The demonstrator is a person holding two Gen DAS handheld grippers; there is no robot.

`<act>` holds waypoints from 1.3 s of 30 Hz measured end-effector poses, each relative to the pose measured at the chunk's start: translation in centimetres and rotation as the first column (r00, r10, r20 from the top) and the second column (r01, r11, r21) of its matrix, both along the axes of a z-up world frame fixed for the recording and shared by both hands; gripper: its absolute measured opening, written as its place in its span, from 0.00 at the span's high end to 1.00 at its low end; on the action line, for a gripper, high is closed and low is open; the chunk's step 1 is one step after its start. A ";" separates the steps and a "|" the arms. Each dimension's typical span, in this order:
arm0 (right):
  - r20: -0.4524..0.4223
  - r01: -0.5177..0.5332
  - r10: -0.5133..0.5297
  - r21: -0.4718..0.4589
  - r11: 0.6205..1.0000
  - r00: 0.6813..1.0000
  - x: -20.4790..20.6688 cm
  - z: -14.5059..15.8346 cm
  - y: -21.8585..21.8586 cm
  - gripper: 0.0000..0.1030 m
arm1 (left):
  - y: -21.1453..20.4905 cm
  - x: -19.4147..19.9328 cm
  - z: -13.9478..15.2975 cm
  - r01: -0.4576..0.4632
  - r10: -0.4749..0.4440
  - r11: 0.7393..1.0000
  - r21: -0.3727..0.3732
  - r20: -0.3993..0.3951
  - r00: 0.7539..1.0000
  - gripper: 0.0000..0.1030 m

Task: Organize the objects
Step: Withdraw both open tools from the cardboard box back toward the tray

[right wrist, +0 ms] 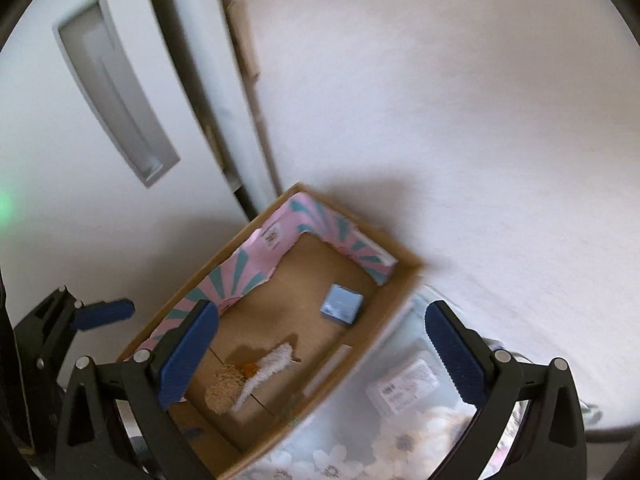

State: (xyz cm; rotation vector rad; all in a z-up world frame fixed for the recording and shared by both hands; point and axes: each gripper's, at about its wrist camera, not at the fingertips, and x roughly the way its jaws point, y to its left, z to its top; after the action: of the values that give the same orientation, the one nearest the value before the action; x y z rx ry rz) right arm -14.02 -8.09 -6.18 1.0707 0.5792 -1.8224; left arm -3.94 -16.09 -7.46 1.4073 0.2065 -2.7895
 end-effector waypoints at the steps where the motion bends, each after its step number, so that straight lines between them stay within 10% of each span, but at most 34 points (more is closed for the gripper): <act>1: -0.004 0.018 -0.018 -0.010 1.000 1.000 -0.1 0.7 0.8 0.00 | 0.3 -0.1 0.2 0.011 -0.011 1.000 -0.007 -0.016 1.000 0.00; 20: -0.165 0.354 -0.382 -0.173 0.919 0.909 -0.9 7.4 17.2 0.00 | 7.2 -2.5 6.7 0.154 -0.155 0.988 -0.021 -0.167 0.974 0.00; 39: -0.151 0.512 -0.543 -0.201 0.835 0.826 -3.0 6.0 30.8 0.00 | 16.1 -3.9 4.8 0.197 -0.190 0.979 0.045 -0.122 0.974 0.00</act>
State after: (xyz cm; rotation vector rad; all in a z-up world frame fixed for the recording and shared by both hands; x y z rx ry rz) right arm -16.98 22.67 -0.20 1.0109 0.2566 -2.4433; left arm -7.85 0.03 -2.71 1.3443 0.1583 -3.0512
